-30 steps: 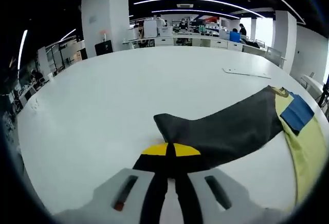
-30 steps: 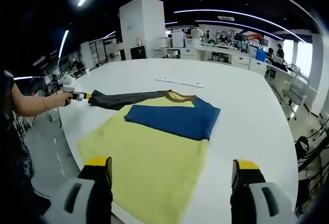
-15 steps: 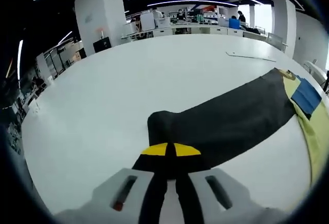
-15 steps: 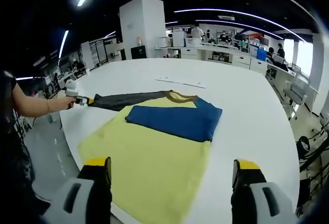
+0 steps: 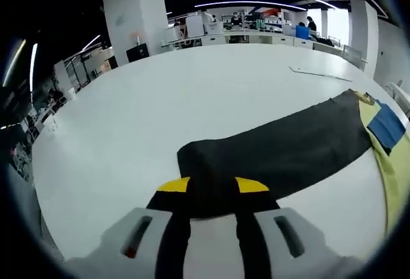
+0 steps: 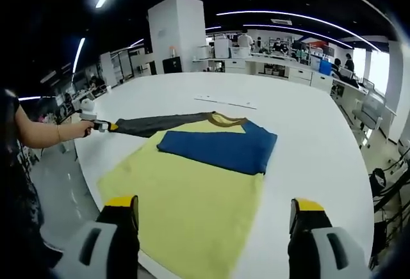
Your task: Fold the garment on the visible template until the final outline fits inside the template.
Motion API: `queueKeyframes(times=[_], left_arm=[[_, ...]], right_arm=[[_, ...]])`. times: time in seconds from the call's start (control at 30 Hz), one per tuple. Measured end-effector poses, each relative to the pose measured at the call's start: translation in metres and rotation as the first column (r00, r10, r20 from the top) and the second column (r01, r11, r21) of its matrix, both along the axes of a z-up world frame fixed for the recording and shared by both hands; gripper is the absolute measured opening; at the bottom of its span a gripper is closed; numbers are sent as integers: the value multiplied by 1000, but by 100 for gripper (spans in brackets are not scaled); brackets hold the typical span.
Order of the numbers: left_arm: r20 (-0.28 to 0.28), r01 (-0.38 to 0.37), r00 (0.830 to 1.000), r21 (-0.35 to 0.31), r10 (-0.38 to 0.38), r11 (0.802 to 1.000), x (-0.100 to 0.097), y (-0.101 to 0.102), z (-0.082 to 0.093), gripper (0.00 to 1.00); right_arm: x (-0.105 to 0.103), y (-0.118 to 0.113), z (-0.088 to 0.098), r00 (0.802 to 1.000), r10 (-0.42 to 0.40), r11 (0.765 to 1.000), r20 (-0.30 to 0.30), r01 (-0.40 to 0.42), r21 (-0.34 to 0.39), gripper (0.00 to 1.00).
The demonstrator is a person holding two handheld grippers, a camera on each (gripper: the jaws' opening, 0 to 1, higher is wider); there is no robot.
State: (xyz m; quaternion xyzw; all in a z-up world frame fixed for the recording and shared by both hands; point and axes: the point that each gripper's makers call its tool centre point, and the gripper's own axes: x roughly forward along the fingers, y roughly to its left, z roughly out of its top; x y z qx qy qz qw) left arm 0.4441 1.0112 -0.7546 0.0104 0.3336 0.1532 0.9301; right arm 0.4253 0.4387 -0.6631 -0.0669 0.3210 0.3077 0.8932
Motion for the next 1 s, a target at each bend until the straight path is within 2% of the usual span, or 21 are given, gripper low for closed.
queueKeyframes(times=[0.03, 0.07, 0.27, 0.53, 0.67, 0.87, 1.0], left_arm=[[32, -14, 999, -11, 14, 1000, 1, 1, 1, 22], [24, -14, 1000, -22, 15, 1000, 0, 1, -1, 22], [54, -54, 997, -85, 59, 995, 2, -2, -3, 16], [63, -82, 994, -82, 87, 993, -1, 1, -3, 10], [59, -81, 995, -71, 85, 994, -2, 1, -3, 0], [40, -39, 998, -51, 41, 998, -1, -2, -2, 0], [50, -31, 998, -34, 32, 999, -2, -5, 0, 0]], right_arm=[[-1, -1, 0, 1000, -1, 1000, 1, 1, 1, 99], [-2, -1, 2, 1000, -2, 1000, 3, 2, 3, 99], [-3, -2, 4, 1000, -10, 1000, 11, 10, 8, 99], [-7, 0, 4, 1000, -17, 1000, 10, 17, 15, 99], [-8, 0, 4, 1000, -21, 1000, 12, 21, 15, 99], [-9, -2, 6, 999, -27, 999, 20, 27, 17, 99], [-10, -1, 7, 1000, -21, 1000, 18, 21, 21, 99]])
